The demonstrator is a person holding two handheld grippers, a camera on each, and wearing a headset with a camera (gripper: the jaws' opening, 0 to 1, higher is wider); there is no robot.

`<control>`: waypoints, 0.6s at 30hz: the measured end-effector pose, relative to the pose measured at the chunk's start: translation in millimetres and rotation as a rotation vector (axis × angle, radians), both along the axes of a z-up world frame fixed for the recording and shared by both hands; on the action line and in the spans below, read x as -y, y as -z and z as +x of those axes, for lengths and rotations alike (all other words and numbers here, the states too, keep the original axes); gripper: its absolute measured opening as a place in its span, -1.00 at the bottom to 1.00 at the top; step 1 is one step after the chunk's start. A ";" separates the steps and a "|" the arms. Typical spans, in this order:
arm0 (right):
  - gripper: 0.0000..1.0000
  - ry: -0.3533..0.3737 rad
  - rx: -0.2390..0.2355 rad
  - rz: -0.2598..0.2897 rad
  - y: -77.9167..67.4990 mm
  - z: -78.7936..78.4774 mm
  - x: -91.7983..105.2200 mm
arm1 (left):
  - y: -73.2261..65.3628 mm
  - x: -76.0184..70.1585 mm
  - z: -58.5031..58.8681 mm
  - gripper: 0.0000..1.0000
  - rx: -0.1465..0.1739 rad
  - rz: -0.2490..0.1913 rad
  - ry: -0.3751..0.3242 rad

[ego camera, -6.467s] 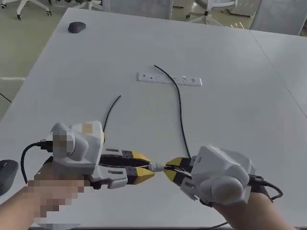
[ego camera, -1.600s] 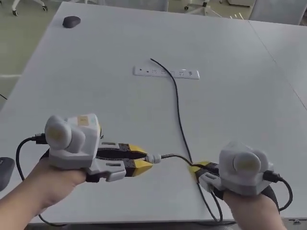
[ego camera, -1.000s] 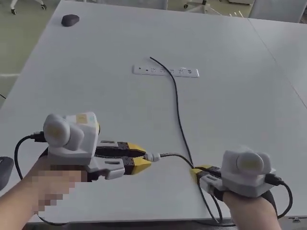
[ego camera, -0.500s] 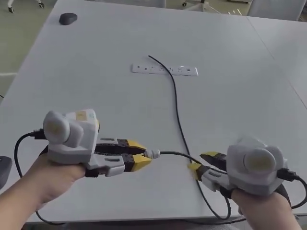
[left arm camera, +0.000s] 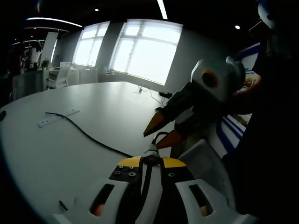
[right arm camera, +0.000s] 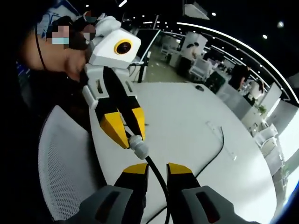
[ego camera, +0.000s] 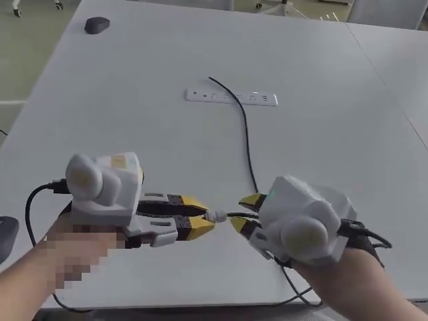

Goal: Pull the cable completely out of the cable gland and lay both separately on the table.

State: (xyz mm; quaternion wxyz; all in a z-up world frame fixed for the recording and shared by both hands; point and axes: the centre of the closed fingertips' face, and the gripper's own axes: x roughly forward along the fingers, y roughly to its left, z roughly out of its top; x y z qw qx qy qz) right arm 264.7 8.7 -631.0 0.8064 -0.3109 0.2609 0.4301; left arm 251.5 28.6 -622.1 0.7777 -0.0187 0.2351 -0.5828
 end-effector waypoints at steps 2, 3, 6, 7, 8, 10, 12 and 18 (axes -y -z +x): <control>-0.88 -0.024 -0.003 -0.014 1.2 -1.6 -2.0 | -0.4 0.0 -0.1 -0.71 0.002 -0.001 -0.001; -0.92 -0.027 -0.004 -0.013 1.1 -2.1 -2.1 | -0.7 -0.2 -0.1 -0.71 0.001 -0.002 -0.003; -0.94 -0.033 -0.006 -0.014 2.3 -2.6 -1.7 | -1.1 -0.7 -0.6 -0.71 0.006 0.002 0.002; -0.95 -0.035 -0.011 -0.014 3.0 -3.6 -1.7 | -1.5 -0.8 -1.2 -0.71 0.009 0.004 0.004; -0.96 -0.036 -0.012 -0.013 3.2 -4.0 -1.6 | -2.0 -0.7 -1.5 -0.71 0.012 0.004 0.005; -0.97 -0.029 -0.018 -0.006 2.8 -5.1 -1.1 | -3.2 -0.4 -2.0 -0.71 0.021 0.001 0.007; -0.98 -0.014 -0.022 0.007 2.6 -4.9 0.1 | -4.7 0.0 -1.9 -0.71 0.028 -0.002 0.009; -0.99 0.042 -0.052 0.041 5.5 -2.8 6.4 | -5.5 0.2 -1.0 -0.71 0.041 0.004 0.014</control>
